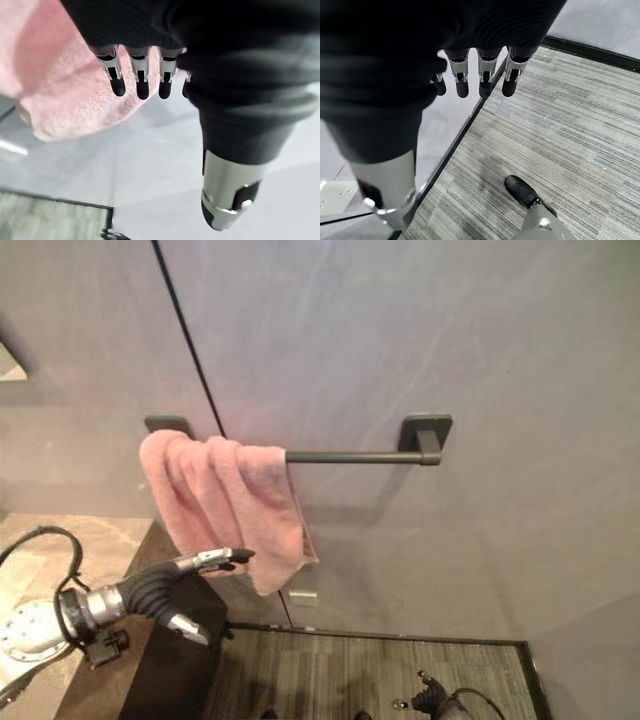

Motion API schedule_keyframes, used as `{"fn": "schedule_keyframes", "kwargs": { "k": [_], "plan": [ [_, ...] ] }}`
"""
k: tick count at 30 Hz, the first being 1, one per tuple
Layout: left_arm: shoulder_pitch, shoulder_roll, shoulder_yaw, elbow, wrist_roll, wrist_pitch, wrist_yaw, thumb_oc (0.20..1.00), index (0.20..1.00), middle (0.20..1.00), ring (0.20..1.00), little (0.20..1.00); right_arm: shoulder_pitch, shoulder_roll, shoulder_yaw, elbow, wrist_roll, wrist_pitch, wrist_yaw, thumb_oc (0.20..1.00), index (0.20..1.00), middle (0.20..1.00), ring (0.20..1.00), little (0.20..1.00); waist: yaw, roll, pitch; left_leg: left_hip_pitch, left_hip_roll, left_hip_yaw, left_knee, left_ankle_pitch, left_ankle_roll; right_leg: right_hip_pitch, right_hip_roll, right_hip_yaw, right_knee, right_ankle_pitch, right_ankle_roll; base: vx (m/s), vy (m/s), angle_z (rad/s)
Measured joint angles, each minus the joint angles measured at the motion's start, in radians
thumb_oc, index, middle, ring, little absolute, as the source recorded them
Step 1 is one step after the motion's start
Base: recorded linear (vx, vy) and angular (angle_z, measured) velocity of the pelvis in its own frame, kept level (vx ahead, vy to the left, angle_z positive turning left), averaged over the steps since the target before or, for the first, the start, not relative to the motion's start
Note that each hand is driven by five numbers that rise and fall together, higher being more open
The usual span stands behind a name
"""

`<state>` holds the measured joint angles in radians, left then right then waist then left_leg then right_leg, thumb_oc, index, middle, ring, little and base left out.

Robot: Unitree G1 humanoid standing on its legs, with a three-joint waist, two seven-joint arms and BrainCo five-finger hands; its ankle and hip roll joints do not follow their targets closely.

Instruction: Put brush and paste in cup on sink, flatten towel.

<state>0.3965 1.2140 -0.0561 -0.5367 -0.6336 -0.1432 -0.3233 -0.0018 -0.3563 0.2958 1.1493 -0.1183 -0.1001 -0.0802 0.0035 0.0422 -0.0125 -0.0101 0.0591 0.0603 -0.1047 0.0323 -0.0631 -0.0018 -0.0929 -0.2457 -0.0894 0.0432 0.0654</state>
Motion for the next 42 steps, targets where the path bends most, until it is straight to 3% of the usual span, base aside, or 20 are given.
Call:
{"fn": "schedule_keyframes", "kwargs": {
  "k": [3, 10, 18, 24, 32, 35, 42],
  "plan": [
    [0.108, -0.009, 0.116, 0.038, -0.092, -0.007, -0.002, 1.0, 1.0, 1.0, 1.0, 1.0, 0.028, 0.0, 0.0, 0.002, 0.0, -0.005, 0.003, 1.0, 1.0, 1.0, 1.0, 1.0, 0.009, -0.002, 0.0, -0.007, -0.006, -0.016, 0.004, 0.003, 0.003, 0.0, -0.003, -0.013, 0.004, 0.0, 0.0, -0.01, 0.067, 0.16],
    [0.17, -0.024, 0.146, 0.234, -0.14, -0.005, -0.006, 1.0, 1.0, 1.0, 1.0, 1.0, 0.056, -0.004, -0.009, 0.004, -0.039, -0.011, 0.013, 1.0, 1.0, 1.0, 1.0, 1.0, 0.037, -0.016, 0.001, -0.007, -0.017, -0.021, 0.004, 0.003, 0.004, 0.004, -0.017, -0.022, -0.002, -0.004, 0.01, 0.01, 0.056, 0.04],
    [0.139, -0.066, 0.156, 0.31, -0.133, -0.019, 0.043, 1.0, 1.0, 1.0, 1.0, 1.0, 0.088, -0.004, -0.039, -0.003, -0.032, -0.011, 0.021, 1.0, 1.0, 1.0, 1.0, 1.0, 0.052, -0.033, 0.006, -0.023, -0.022, -0.047, 0.004, 0.004, 0.005, 0.004, -0.021, -0.052, -0.002, -0.009, 0.018, 0.01, 0.059, 0.11],
    [-0.011, -0.071, 0.104, 0.393, -0.094, -0.02, 0.066, 1.0, 1.0, 1.0, 1.0, 1.0, 0.087, -0.006, -0.035, -0.06, -0.028, -0.01, 0.026, 1.0, 1.0, 1.0, 1.0, 1.0, 0.048, -0.038, 0.005, -0.022, -0.027, -0.04, 0.005, 0.006, 0.008, 0.0, -0.027, -0.044, 0.001, -0.007, 0.021, 0.01, 0.044, -0.03],
    [-0.251, -0.103, -0.028, 0.464, -0.057, -0.038, 0.104, 1.0, 1.0, 1.0, 1.0, 1.0, 0.091, -0.009, -0.01, -0.111, -0.031, -0.004, 0.037, 1.0, 1.0, 1.0, 1.0, 1.0, -0.001, -0.062, 0.002, -0.007, -0.029, 0.005, 0.004, 0.005, 0.009, -0.012, -0.029, -0.002, 0.003, 0.002, 0.025, 0.02, 0.026, -0.15],
    [-0.269, -0.11, -0.052, 0.468, -0.054, -0.039, 0.106, 1.0, 1.0, 1.0, 1.0, 1.0, 0.086, -0.009, -0.007, -0.112, -0.032, -0.003, 0.039, 1.0, 1.0, 1.0, 1.0, 1.0, -0.021, -0.071, 0.006, -0.005, -0.025, 0.017, 0.002, 0.003, 0.01, -0.016, -0.026, 0.014, -0.003, 0.006, 0.021, 0.04, 0.014, -0.19],
    [-0.268, -0.133, -0.068, 0.454, -0.037, -0.04, 0.122, 1.0, 1.0, 1.0, 1.0, 1.0, 0.12, -0.009, 0.002, -0.11, -0.039, 0.001, 0.042, 1.0, 1.0, 1.0, 1.0, 1.0, -0.022, -0.076, 0.011, -0.007, -0.021, 0.045, 0.001, 0.001, 0.01, -0.032, -0.024, 0.04, -0.003, 0.013, 0.02, 0.03, 0.0, -0.1]
  ]
}}
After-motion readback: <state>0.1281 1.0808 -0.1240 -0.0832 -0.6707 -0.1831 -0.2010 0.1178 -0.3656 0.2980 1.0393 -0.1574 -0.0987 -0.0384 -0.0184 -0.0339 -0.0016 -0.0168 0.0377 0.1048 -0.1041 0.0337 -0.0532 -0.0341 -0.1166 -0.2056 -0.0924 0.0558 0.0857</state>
